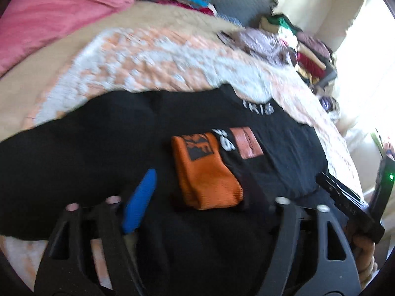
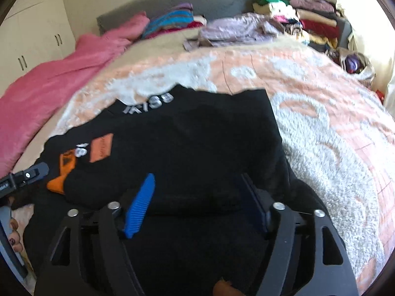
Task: Fold small clothes
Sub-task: 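Lay the sleeve flat across the shirt body and open the left gripper, then grasp the orange cuff of the other sleeve with the left gripper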
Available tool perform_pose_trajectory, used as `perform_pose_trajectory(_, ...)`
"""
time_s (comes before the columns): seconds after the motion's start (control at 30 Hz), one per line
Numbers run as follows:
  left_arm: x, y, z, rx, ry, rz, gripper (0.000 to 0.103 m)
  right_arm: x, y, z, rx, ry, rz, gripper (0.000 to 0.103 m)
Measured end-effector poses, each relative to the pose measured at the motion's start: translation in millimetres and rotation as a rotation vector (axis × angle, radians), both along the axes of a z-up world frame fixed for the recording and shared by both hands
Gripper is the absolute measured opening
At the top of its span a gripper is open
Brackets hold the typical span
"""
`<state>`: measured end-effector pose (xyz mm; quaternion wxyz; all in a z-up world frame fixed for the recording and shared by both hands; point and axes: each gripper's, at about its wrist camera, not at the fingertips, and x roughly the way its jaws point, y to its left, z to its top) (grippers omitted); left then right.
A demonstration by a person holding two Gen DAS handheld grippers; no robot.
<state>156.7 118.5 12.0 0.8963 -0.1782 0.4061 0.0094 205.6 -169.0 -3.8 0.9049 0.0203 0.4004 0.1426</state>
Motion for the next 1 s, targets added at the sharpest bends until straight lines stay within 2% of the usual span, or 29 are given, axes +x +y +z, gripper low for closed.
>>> perform_pose_trajectory(0.03,-2.0,2.6,2.9,0.011,-0.008,0.023,0.084,-4.8,2.4,4.4,-0.002,-0.021,0.009,0.078)
perform_pose_trajectory(0.1,-10.7,10.8,7.2,0.025,-0.022,0.061,0.086,-12.1,7.4,10.9,-0.002,-0.047,0.026,0.085)
perform_pose_trajectory(0.13,-14.2,15.3,7.8,0.032,-0.02,0.075,0.089,-16.2,11.9,15.4,0.0,-0.062,0.035,0.092)
perform_pose_trajectory(0.17,-16.1,18.0,8.1,0.04,-0.017,0.088,0.093,-18.3,14.0,17.4,0.002,-0.069,0.039,0.094)
perform_pose_trajectory(0.3,-27.4,33.1,9.5,0.059,-0.016,0.152,0.093,-27.4,24.2,26.8,0.02,-0.098,0.055,0.098)
perform_pose_trajectory(0.57,-51.7,59.2,13.2,0.155,-0.011,0.266,0.093,-40.8,57.9,37.8,0.022,-0.12,0.148,0.098)
perform_pose_trajectory(0.93,-82.5,97.6,10.2,0.184,0.02,0.408,0.094,-61.8,120.8,47.9,0.018,-0.134,0.31,0.098)
perform_pose_trajectory(1.0,-91.2,107.8,11.8,0.193,0.017,0.458,0.094,-65.3,130.8,50.6,0.017,-0.14,0.335,0.098)
